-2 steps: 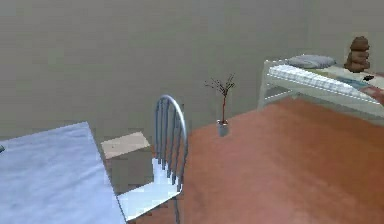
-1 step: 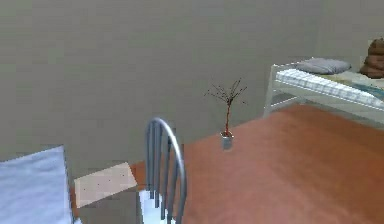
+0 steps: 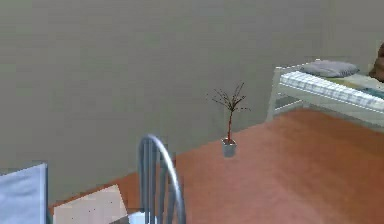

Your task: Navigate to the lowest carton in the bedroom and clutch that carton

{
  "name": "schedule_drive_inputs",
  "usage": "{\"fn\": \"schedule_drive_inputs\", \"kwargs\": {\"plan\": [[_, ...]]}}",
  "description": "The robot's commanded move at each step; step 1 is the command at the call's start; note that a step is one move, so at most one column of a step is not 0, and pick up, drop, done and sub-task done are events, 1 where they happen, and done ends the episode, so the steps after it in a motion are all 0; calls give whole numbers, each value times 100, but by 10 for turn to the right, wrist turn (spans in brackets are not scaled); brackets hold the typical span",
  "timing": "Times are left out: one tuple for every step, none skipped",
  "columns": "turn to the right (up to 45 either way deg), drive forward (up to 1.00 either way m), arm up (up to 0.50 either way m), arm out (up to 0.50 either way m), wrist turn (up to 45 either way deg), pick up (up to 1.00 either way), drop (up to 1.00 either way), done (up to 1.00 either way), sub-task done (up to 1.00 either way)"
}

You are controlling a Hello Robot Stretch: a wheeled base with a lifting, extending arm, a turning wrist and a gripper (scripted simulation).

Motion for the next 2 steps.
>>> {"fn": "schedule_drive_inputs", "kwargs": {"plan": [[-450, 0, 0, 0, 0, 0, 0, 0, 0], [-450, 0, 0, 0, 0, 0, 0, 0, 0]]}}
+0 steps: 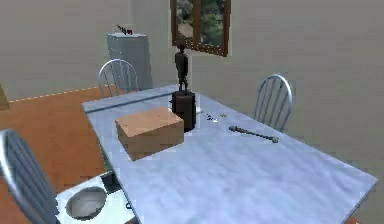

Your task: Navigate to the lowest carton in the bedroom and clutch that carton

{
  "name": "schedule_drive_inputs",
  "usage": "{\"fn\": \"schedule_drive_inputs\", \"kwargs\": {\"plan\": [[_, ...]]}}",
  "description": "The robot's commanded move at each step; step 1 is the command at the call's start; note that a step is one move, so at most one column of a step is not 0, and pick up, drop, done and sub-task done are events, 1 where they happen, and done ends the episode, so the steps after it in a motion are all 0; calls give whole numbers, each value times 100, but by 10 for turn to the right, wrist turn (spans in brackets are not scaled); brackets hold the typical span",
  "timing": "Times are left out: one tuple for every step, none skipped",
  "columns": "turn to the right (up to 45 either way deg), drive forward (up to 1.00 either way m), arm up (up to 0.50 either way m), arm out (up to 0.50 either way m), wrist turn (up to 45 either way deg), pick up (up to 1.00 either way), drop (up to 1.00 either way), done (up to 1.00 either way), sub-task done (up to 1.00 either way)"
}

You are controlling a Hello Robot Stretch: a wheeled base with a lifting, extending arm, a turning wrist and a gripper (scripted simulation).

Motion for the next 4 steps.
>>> {"fn": "schedule_drive_inputs", "kwargs": {"plan": [[-360, 0, 0, 0, 0, 0, 0, 0, 0], [0, 0, 50, 0, 0, 0, 0, 0, 0], [0, 0, 10, 0, 0, 0, 0, 0, 0], [0, 0, 0, 28, 0, 0, 0, 0, 0]]}}
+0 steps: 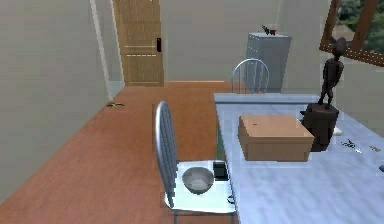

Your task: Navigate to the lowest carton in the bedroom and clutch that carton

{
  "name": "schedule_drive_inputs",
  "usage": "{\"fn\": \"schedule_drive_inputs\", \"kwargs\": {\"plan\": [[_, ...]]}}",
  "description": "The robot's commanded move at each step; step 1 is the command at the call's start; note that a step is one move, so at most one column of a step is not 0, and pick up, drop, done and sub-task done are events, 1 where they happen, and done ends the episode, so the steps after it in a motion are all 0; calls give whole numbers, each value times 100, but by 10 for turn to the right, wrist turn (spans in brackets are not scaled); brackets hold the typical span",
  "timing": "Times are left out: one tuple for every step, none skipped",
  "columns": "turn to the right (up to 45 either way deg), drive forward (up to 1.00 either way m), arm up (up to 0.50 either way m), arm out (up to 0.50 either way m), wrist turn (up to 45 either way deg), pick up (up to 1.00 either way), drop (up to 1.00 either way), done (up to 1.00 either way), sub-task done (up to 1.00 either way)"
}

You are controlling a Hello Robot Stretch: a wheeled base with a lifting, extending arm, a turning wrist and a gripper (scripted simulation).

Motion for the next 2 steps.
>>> {"fn": "schedule_drive_inputs", "kwargs": {"plan": [[0, 0, 0, 0, 450, 0, 0, 0, 0], [0, 0, 0, 0, 450, 0, 0, 0, 0]]}}
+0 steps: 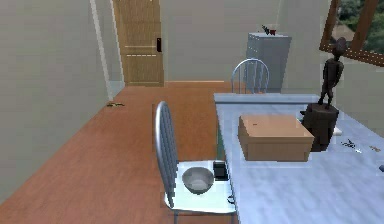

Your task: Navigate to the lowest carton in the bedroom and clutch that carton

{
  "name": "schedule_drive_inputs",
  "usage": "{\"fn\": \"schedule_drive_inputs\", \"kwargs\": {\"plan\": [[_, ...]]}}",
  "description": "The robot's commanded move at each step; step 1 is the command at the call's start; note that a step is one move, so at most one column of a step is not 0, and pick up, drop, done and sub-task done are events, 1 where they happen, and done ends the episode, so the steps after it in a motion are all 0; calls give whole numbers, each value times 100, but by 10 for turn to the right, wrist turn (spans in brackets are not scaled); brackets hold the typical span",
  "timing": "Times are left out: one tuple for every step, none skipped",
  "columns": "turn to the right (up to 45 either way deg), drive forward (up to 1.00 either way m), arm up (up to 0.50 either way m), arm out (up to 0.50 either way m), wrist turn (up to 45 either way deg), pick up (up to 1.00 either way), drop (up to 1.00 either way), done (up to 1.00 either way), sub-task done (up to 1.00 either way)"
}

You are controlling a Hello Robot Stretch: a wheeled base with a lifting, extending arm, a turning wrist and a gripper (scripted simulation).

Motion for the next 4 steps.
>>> {"fn": "schedule_drive_inputs", "kwargs": {"plan": [[0, 0, 0, 0, 450, 0, 0, 0, 0], [0, 0, 0, 0, 450, 0, 0, 0, 0], [0, 0, 0, 0, 30, 0, 0, 0, 0], [0, 0, -30, 0, 0, 0, 0, 0, 0]]}}
